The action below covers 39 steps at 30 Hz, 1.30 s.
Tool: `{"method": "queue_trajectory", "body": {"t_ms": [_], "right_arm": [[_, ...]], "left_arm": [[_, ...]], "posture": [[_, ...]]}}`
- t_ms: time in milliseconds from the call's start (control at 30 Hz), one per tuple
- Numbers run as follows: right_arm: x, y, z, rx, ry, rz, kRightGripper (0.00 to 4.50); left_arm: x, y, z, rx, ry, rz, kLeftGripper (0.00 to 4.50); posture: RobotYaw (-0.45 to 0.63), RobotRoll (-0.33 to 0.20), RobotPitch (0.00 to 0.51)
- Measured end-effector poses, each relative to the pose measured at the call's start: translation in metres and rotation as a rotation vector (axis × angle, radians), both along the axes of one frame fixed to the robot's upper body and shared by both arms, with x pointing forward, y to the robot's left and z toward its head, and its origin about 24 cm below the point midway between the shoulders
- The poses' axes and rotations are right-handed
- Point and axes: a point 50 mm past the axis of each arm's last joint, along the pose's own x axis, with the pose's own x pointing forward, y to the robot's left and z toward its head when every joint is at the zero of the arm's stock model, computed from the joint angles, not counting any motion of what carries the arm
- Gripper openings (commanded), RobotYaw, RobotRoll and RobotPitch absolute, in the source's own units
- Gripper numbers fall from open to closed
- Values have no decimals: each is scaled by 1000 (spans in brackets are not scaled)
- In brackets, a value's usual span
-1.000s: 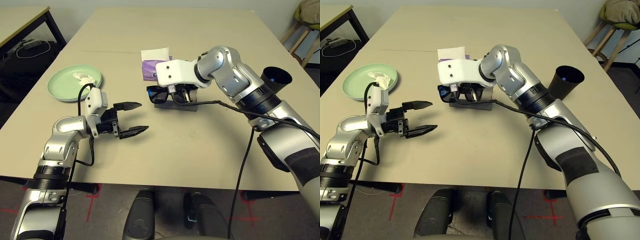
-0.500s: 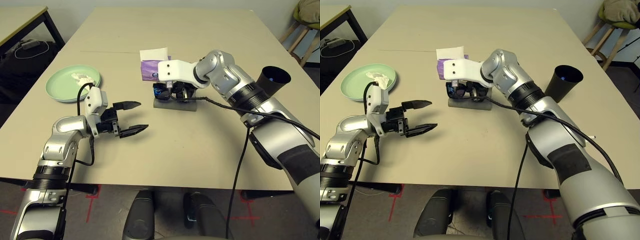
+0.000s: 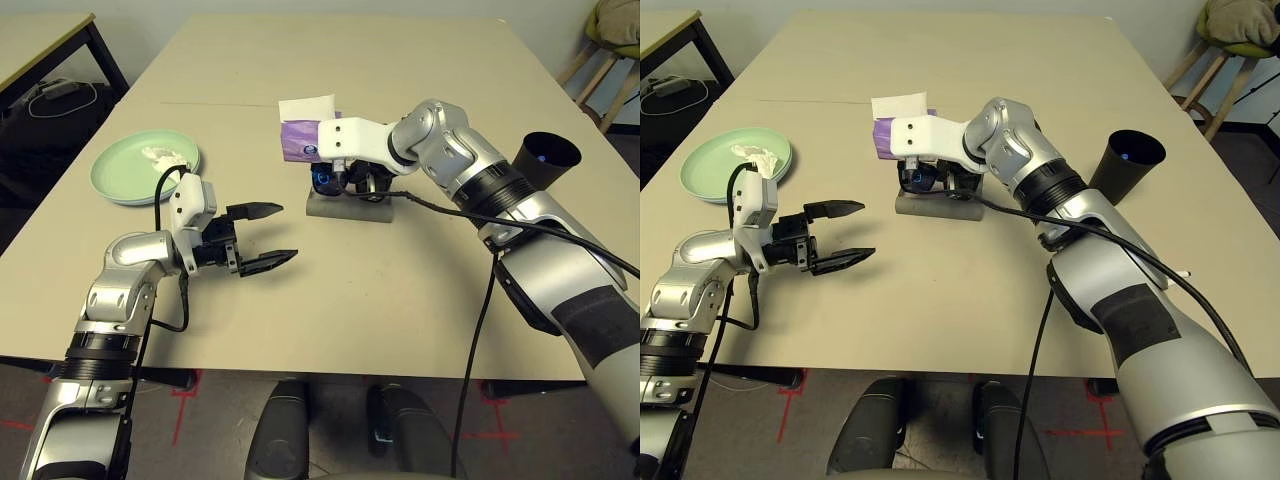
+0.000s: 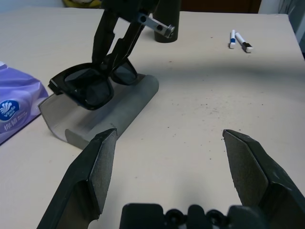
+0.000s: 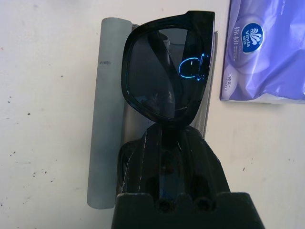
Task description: Organize and tidy the items on the table.
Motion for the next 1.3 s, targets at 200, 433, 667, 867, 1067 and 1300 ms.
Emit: {"method": "queue_trajectory", "body": {"t_ms": [200, 433, 667, 867, 1067, 1300], "right_arm": [[1, -2, -2, -3, 4, -17, 509], [2, -3, -2, -4, 1, -42, 509], [2, -1, -3, -1, 2, -45, 509], [3, -2, -6, -5, 3, -59, 509], [5, -5, -8, -19, 7, -75, 509], [5, -4, -9, -20, 7, -74, 509]], "left_arm": [[-1, 0, -1, 1, 7, 2, 4500], [-1, 0, -1, 1, 7, 2, 4500], [-1, 0, -1, 1, 7, 2, 4500], [0, 0, -1, 0, 5, 4, 4500], [-1, 1, -2, -1, 4, 12, 4500], [-1, 1, -2, -1, 4, 12, 4500]], "posture": [[285, 0, 124], [285, 0, 123], [292, 0, 124], [295, 0, 122], [295, 0, 120], [296, 0, 118]]}}
